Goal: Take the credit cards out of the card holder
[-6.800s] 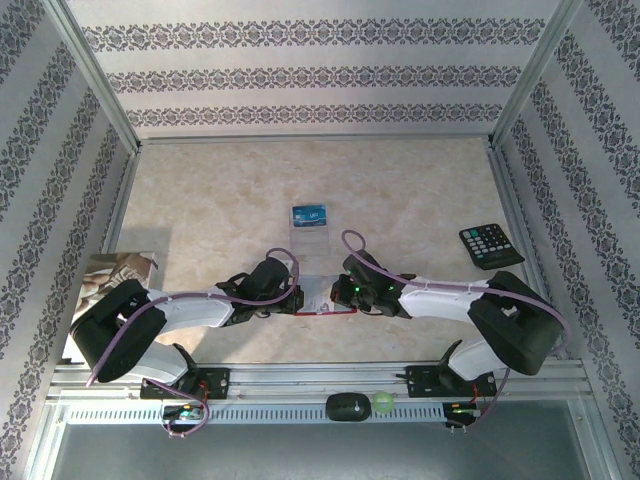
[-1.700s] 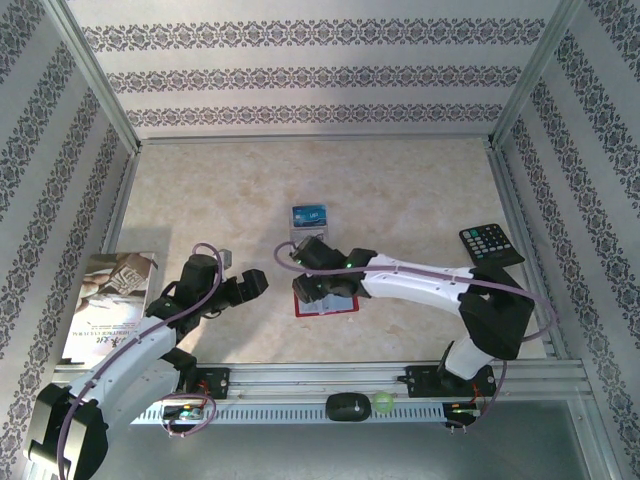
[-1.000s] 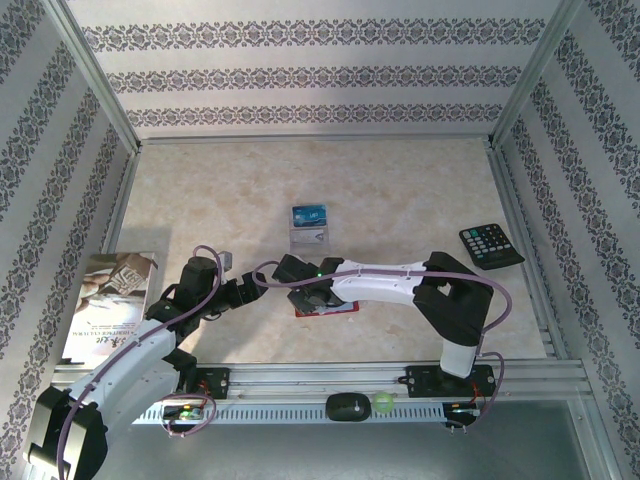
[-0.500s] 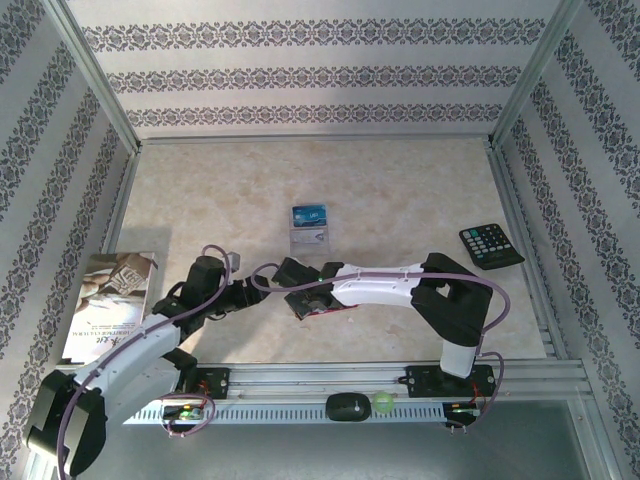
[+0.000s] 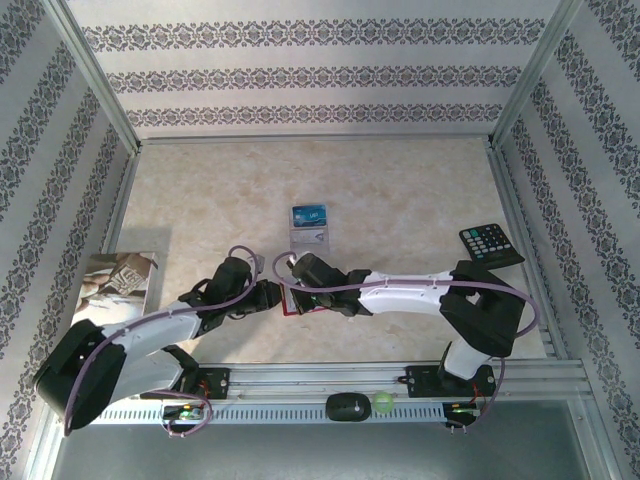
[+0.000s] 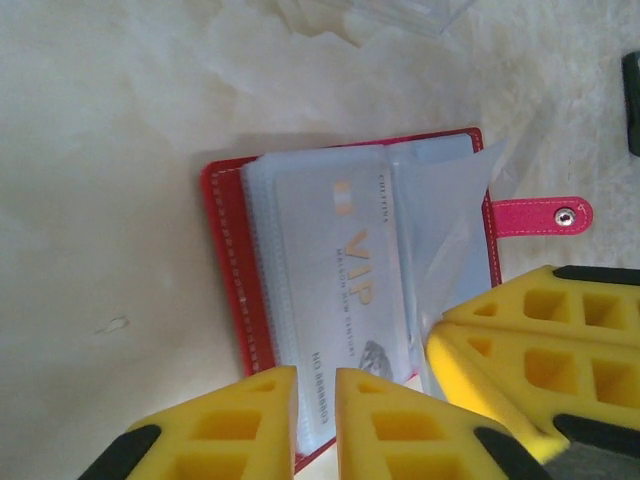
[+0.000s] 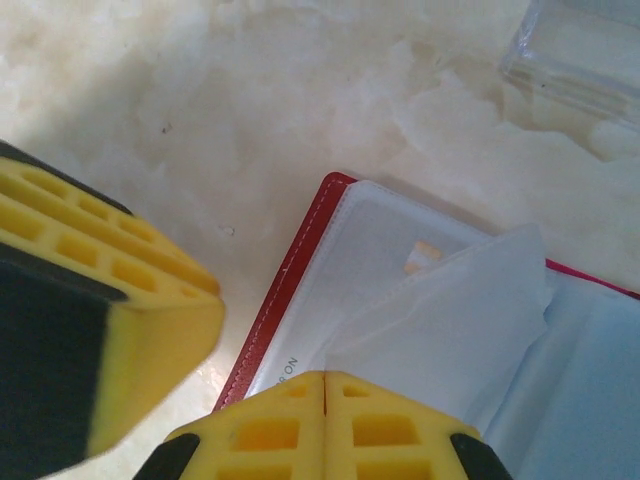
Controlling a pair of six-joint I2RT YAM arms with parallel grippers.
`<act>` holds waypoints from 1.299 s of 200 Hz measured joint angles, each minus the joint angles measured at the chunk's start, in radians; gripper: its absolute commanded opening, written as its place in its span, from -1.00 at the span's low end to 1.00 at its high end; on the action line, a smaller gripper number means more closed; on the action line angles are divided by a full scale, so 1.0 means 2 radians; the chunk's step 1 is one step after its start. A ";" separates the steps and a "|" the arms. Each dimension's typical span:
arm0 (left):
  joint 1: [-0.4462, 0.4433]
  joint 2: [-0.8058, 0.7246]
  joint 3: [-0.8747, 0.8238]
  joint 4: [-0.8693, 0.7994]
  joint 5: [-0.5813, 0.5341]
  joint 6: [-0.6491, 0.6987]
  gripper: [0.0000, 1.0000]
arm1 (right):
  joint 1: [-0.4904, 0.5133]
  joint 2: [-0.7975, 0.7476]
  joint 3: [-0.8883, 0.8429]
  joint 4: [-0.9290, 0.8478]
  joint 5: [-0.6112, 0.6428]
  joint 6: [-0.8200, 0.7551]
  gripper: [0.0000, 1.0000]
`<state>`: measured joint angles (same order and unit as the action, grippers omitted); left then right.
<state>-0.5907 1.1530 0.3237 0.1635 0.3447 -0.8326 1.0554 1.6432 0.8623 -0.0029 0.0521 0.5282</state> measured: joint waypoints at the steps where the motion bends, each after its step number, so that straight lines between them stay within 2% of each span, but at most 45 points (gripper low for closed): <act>1: -0.001 0.002 0.000 0.002 0.000 -0.001 -0.79 | 0.000 0.000 -0.001 0.001 0.000 0.001 -1.00; 42: -0.026 0.067 0.016 0.047 -0.009 -0.007 -1.00 | 0.000 -0.007 -0.019 0.034 -0.004 0.029 -1.00; 108: -0.039 0.111 0.029 0.066 -0.023 -0.014 -1.00 | -0.003 -0.007 -0.033 0.050 -0.003 0.059 -1.00; 146: -0.042 0.111 0.029 0.066 -0.030 -0.018 -1.00 | -0.003 -0.011 -0.037 0.027 0.028 0.099 -1.00; 154: -0.042 0.111 0.029 0.066 -0.030 -0.018 -1.00 | -0.003 -0.016 -0.042 0.019 0.037 0.110 -0.85; 173: -0.042 0.110 0.029 0.065 -0.031 -0.018 -1.00 | -0.003 -0.038 -0.066 0.003 0.063 0.139 -0.32; 187: -0.042 0.108 0.029 0.061 -0.033 -0.018 -1.00 | -0.004 -0.064 -0.089 -0.014 0.084 0.157 -0.09; 210: -0.042 0.105 0.037 0.042 -0.033 -0.012 -1.00 | -0.015 -0.114 -0.113 -0.044 0.113 0.176 0.01; 223: -0.042 0.105 0.045 0.027 -0.033 -0.006 -0.88 | -0.027 -0.141 -0.117 -0.059 0.121 0.179 0.02; 244: -0.042 0.102 0.062 -0.001 -0.032 0.008 -0.66 | -0.047 -0.176 -0.117 -0.070 0.125 0.174 -0.09; 260: -0.042 0.101 0.079 -0.016 -0.029 0.017 -0.62 | -0.060 -0.190 -0.116 -0.072 0.117 0.156 -0.15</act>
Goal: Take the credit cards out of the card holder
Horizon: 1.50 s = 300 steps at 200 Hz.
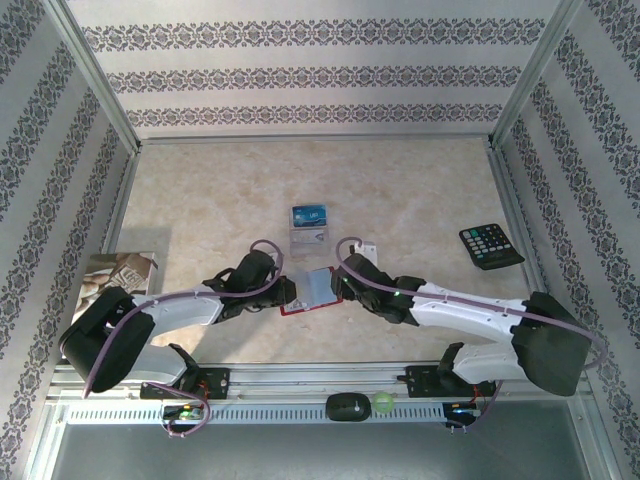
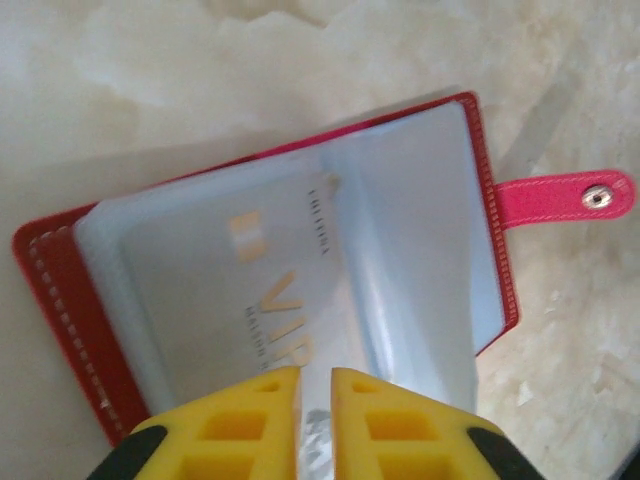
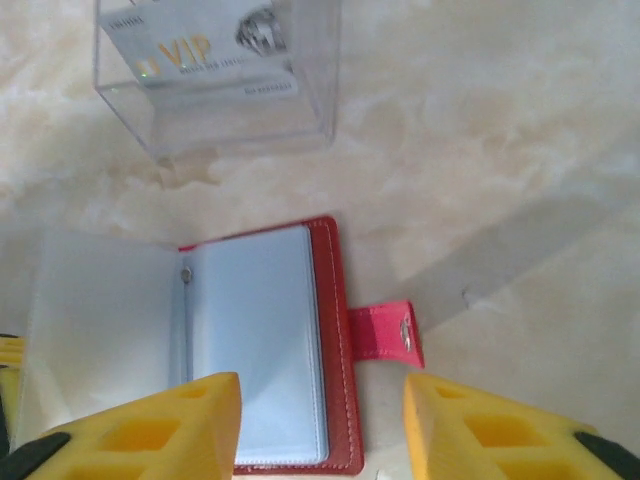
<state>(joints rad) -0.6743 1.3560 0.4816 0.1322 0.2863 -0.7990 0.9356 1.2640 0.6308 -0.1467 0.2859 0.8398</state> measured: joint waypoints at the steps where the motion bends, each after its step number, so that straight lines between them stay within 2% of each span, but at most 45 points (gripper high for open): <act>1: 0.000 0.000 0.001 -0.001 0.000 0.000 -0.62 | -0.001 0.000 0.001 -0.001 -0.001 0.000 -0.15; 49: -0.020 0.032 0.063 -0.016 0.021 0.016 -0.61 | -0.014 0.000 0.014 -0.017 -0.015 -0.030 -0.17; 99: -0.063 0.163 0.130 -0.012 0.052 0.022 -0.66 | -0.022 -0.023 0.006 -0.024 -0.020 -0.031 -0.20; 124: -0.062 0.175 0.138 0.007 0.065 0.021 -0.55 | -0.022 -0.046 -0.002 -0.023 -0.021 -0.031 -0.18; 143: -0.063 0.161 0.129 0.010 0.065 0.020 -0.45 | -0.022 -0.050 -0.002 -0.019 -0.030 -0.033 -0.19; 166: -0.062 0.087 0.105 -0.003 0.051 0.020 -0.42 | -0.022 -0.036 0.001 -0.011 -0.058 -0.048 -0.33; 191: -0.048 -0.008 0.079 -0.012 0.030 0.021 -0.34 | -0.025 0.019 0.027 0.002 -0.107 -0.069 -0.56; 211: -0.024 -0.050 0.050 -0.022 0.013 0.024 -0.32 | -0.025 0.074 0.062 0.013 -0.141 -0.082 -0.71; 261: 0.004 -0.031 0.003 -0.059 -0.009 0.037 -0.28 | -0.031 0.172 0.097 0.013 -0.156 -0.085 -0.82; 300: 0.008 -0.005 0.003 -0.060 -0.019 0.048 -0.26 | -0.024 0.175 0.065 0.018 -0.143 -0.047 -0.84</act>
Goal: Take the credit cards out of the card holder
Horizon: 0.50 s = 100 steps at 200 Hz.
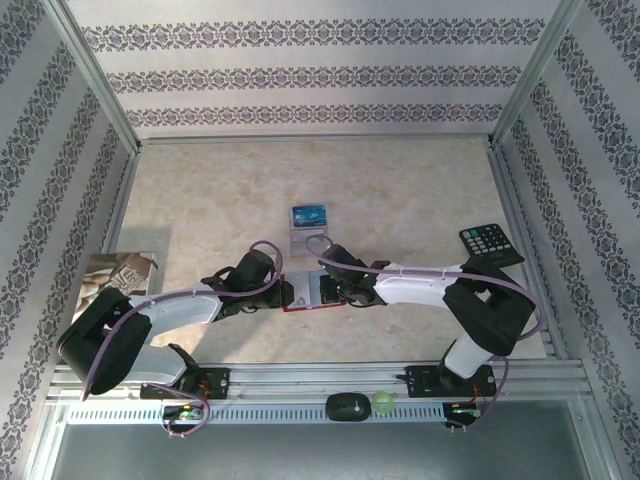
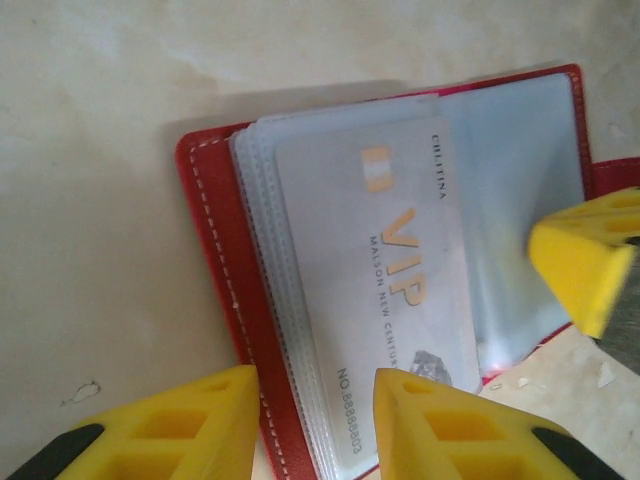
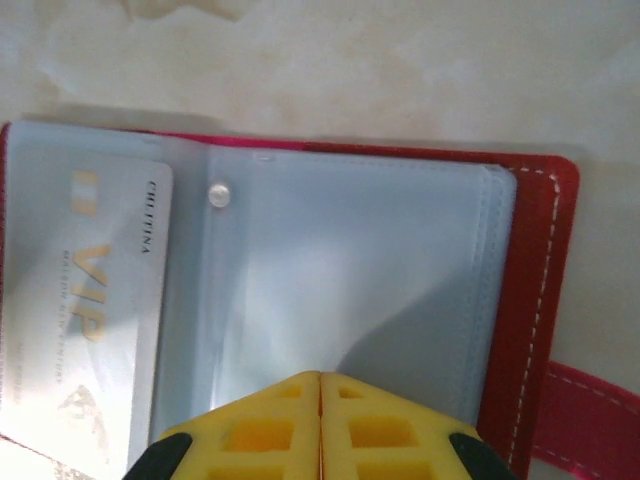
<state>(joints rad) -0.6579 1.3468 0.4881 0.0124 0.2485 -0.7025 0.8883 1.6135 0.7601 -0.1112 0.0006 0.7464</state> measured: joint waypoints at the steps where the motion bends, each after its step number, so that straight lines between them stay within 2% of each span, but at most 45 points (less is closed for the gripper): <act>1: 0.000 0.000 0.000 0.000 0.000 0.000 -0.26 | 0.001 -0.001 -0.001 0.000 0.001 0.001 -0.84; 36: 0.000 -0.004 0.001 0.000 0.000 0.011 -0.21 | 0.029 -0.019 -0.020 -0.001 0.029 0.031 -0.74; 69: 0.000 -0.025 0.012 -0.002 -0.004 0.025 -0.14 | 0.033 -0.049 -0.020 -0.029 0.043 0.026 -0.47; 81: 0.000 -0.025 0.022 -0.002 -0.005 0.031 -0.14 | 0.032 -0.065 -0.018 -0.030 0.040 0.020 -0.38; 100: 0.000 -0.021 0.032 -0.001 -0.007 0.040 -0.12 | 0.023 -0.076 -0.004 -0.018 0.011 0.015 -0.37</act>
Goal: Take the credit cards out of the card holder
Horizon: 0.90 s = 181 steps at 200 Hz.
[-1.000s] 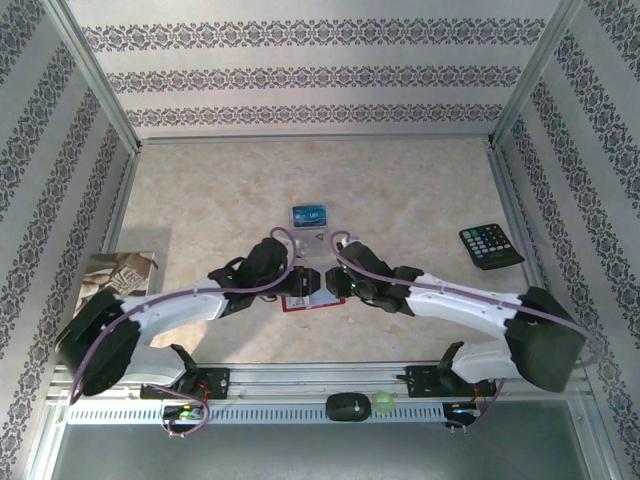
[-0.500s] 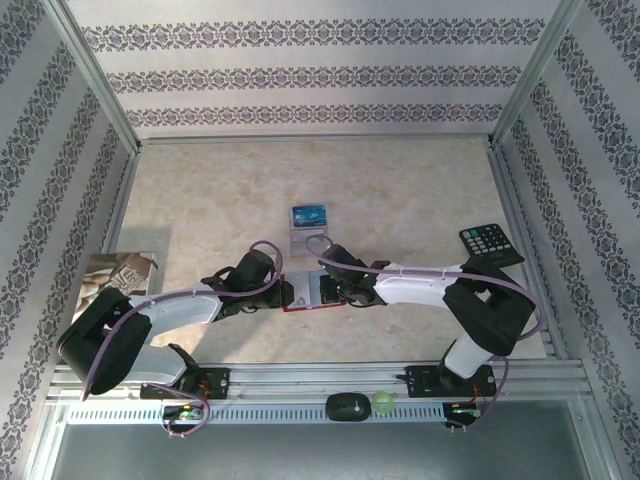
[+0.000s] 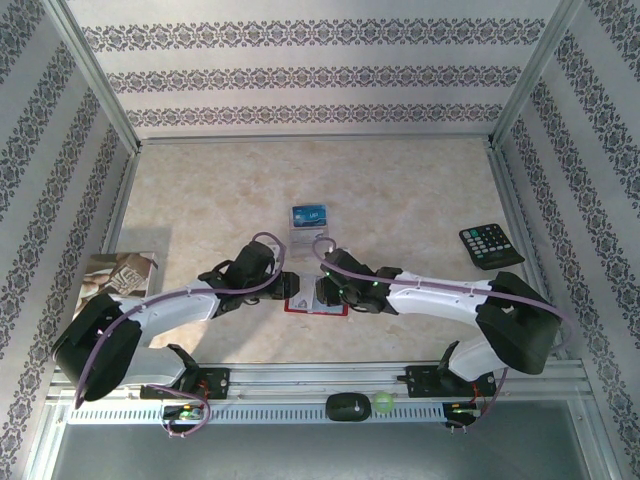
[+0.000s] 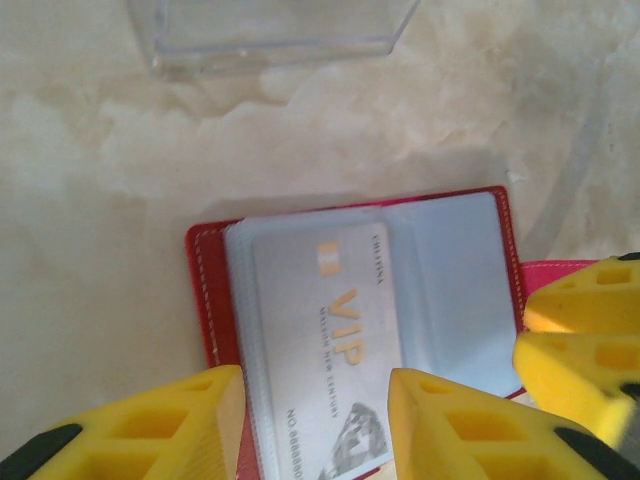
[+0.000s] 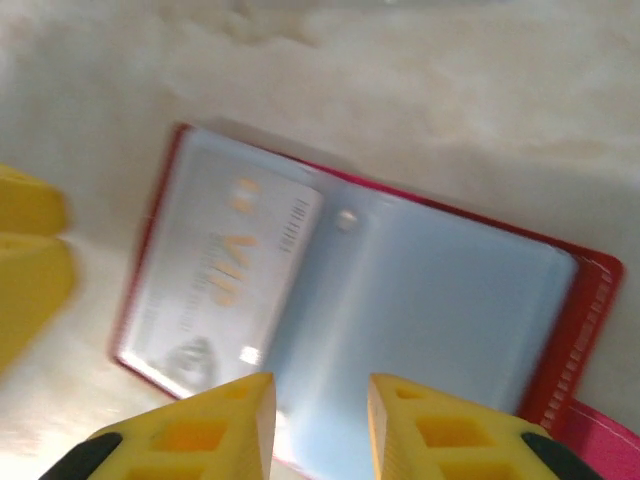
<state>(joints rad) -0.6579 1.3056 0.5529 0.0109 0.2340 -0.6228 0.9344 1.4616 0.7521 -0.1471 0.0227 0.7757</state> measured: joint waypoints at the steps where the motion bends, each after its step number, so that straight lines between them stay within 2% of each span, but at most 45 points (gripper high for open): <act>1: 0.000 0.001 0.000 0.000 0.000 0.000 -0.12 | 0.000 0.000 0.001 0.001 -0.001 0.000 -0.37; 22: 0.000 0.017 0.006 0.002 -0.005 0.009 -0.08 | -0.015 0.014 0.014 0.028 -0.039 0.014 -0.51; 51: 0.000 0.039 0.008 0.002 -0.017 0.022 0.13 | -0.024 0.047 0.015 0.053 -0.068 0.055 -0.56; 72: 0.000 0.045 0.008 0.002 -0.019 0.028 0.19 | -0.026 0.062 0.011 0.061 -0.077 0.082 -0.60; 181: -0.010 0.072 0.007 0.036 -0.017 0.026 -0.07 | -0.028 0.064 -0.006 0.068 -0.077 0.116 -0.64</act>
<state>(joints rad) -0.6788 1.4498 0.5667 0.0834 0.1997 -0.5709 0.8791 1.5890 0.7391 -0.0101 -0.1322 1.0084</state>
